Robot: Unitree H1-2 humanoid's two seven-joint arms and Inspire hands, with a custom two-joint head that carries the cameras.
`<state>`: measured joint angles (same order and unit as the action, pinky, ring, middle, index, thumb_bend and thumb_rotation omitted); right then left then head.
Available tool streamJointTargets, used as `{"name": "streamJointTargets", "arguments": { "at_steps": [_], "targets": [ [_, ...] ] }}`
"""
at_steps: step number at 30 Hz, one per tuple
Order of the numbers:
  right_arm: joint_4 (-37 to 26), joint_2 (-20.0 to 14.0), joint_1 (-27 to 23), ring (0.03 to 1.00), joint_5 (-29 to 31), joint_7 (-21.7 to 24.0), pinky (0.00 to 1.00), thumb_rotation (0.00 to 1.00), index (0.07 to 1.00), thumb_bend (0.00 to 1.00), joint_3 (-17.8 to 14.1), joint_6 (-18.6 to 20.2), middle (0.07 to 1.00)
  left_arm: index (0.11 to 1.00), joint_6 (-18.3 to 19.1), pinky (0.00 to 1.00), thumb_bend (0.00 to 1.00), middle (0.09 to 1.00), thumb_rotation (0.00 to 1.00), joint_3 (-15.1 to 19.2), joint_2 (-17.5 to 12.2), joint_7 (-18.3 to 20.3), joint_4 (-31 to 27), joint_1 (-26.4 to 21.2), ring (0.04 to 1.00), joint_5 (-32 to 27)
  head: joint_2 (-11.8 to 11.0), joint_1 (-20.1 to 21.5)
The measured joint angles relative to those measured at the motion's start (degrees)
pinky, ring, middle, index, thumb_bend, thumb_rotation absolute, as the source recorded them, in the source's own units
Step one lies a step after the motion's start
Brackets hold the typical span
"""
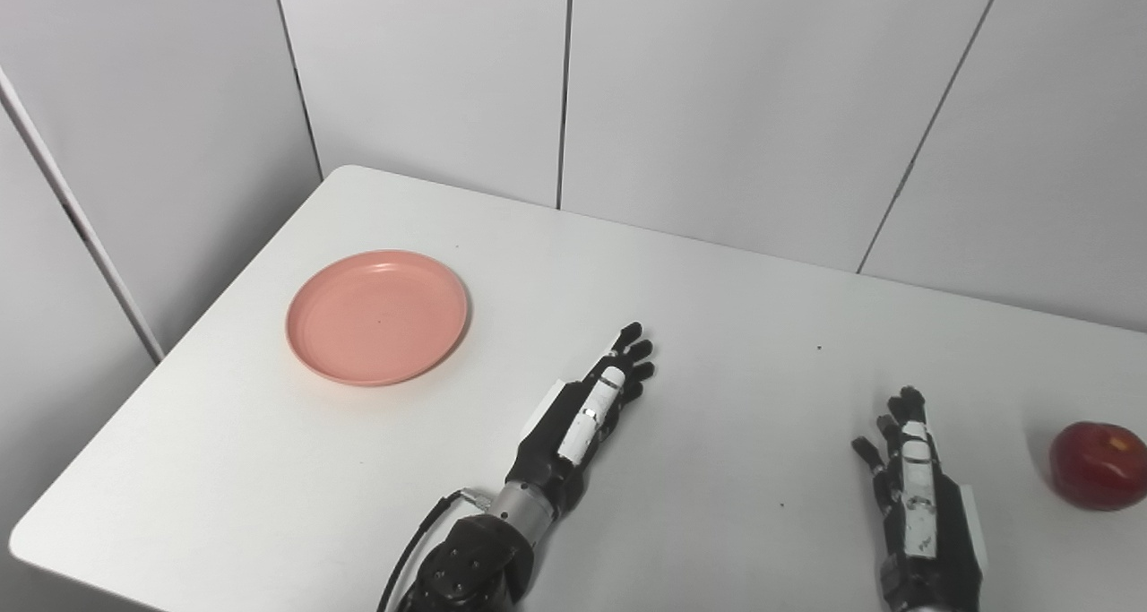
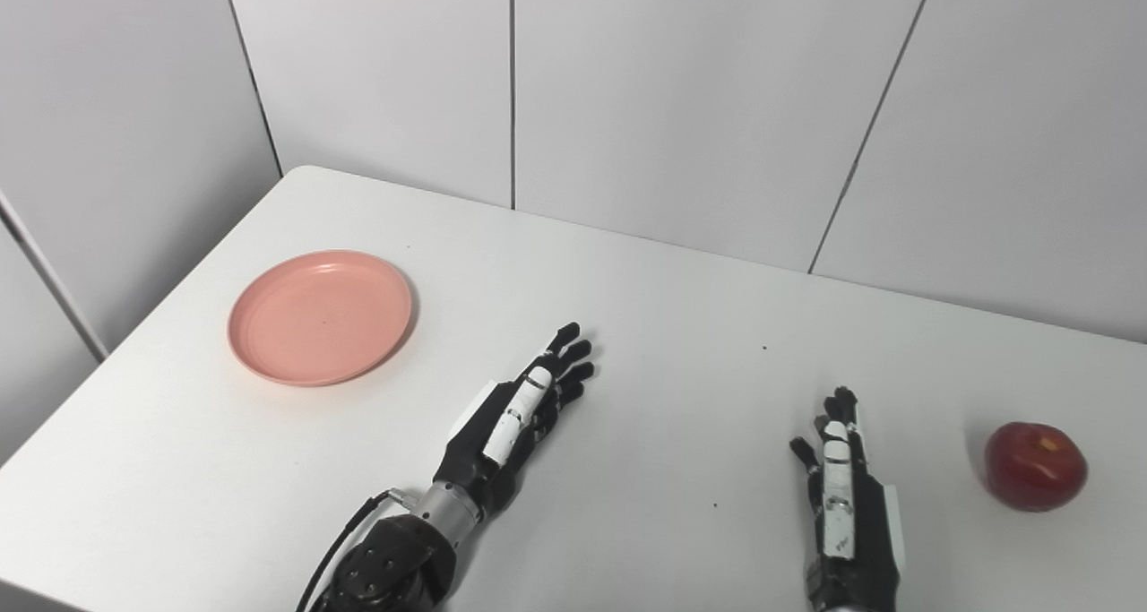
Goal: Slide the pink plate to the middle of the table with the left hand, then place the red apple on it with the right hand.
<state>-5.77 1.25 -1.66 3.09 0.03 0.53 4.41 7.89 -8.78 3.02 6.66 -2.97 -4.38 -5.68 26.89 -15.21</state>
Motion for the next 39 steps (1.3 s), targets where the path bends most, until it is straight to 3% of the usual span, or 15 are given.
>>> {"name": "streamJointTargets", "arguments": {
  "at_steps": [8, 21, 26, 39],
  "targets": [
    [-0.18, 0.0, 0.15, 0.992, -0.34, -0.08, 1.0, 1.0, 0.984, 0.16, 0.1, 0.0, 0.988, 0.954, 0.27, 0.95, 0.39, 0.961, 1.0, 0.02, -0.11, 0.2, -0.35, -0.16, 0.939, -0.02, -0.18, -0.18],
    [-0.18, -0.18, 0.15, 0.999, 0.3, 0.25, 1.0, 1.0, 0.993, 0.14, 0.03, -0.04, 0.994, 0.915, 6.25, 0.93, 0.46, 0.926, 1.0, 1.47, -2.84, 2.55, -6.73, -2.38, 0.904, -1.58, -0.18, -1.05],
    [-0.17, -0.34, 0.14, 0.993, 0.54, 0.47, 1.0, 1.0, 0.986, 0.13, 0.02, -0.05, 0.989, 0.902, 8.77, 0.91, 0.45, 0.919, 1.0, 3.38, -4.17, 2.87, -9.56, -5.77, 0.896, -2.8, -0.26, -1.32],
    [-0.07, -0.59, 0.1, 0.999, 1.55, 0.83, 1.0, 1.0, 0.983, 0.14, -0.34, -0.06, 0.989, 0.888, 9.09, 0.88, 0.42, 0.911, 1.0, 9.22, -6.24, 2.31, -10.49, -11.32, 0.895, -4.1, -0.53, -2.11]
  ]
}}
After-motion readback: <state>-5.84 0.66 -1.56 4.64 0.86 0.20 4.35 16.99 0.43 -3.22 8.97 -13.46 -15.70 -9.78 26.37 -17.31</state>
